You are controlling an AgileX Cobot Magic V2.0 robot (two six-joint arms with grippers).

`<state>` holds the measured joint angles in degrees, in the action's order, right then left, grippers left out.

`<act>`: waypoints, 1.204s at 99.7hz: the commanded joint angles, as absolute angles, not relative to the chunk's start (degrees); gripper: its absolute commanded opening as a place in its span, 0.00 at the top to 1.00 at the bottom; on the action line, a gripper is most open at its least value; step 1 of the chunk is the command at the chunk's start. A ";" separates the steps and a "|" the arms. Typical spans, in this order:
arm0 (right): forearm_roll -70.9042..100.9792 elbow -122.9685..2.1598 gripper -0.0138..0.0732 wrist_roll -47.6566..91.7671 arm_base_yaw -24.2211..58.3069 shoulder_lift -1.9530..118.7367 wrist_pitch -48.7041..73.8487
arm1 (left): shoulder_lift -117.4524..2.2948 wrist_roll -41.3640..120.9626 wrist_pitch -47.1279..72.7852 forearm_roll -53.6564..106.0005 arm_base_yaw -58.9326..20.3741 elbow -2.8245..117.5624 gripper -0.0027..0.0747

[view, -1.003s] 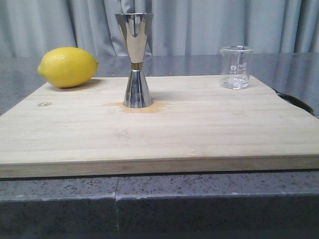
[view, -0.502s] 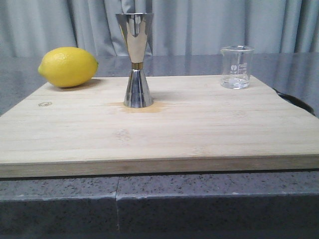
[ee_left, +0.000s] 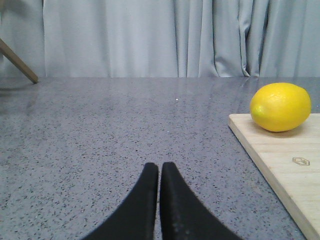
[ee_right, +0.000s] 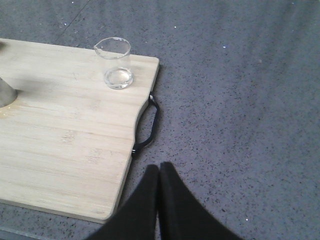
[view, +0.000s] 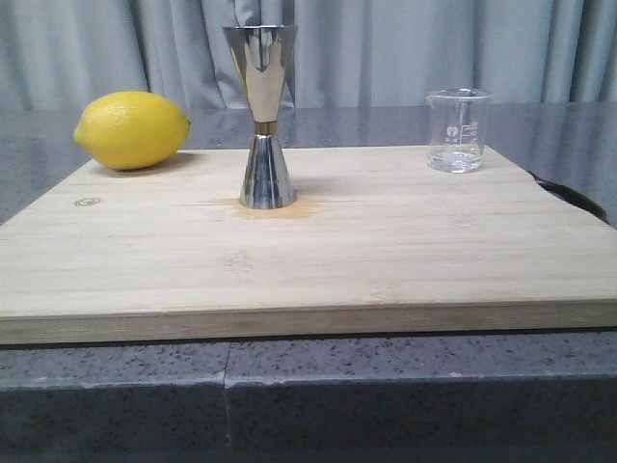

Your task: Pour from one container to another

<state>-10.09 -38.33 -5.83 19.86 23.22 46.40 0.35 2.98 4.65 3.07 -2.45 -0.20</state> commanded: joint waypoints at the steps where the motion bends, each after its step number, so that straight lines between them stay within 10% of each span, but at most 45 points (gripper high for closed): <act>1: -11.79 -38.58 0.92 -5.35 19.18 21.96 41.49 | 1.78 2.88 0.00 3.71 -2.37 -0.50 0.99; 42: -3.97 -9.31 0.92 -6.94 1.99 3.49 2.80 | 1.78 2.88 0.00 3.71 -2.37 -0.50 0.99; 120: -3.27 2.46 0.92 -6.94 0.39 -1.84 -1.97 | 1.78 2.88 0.00 3.71 -2.37 -0.50 0.99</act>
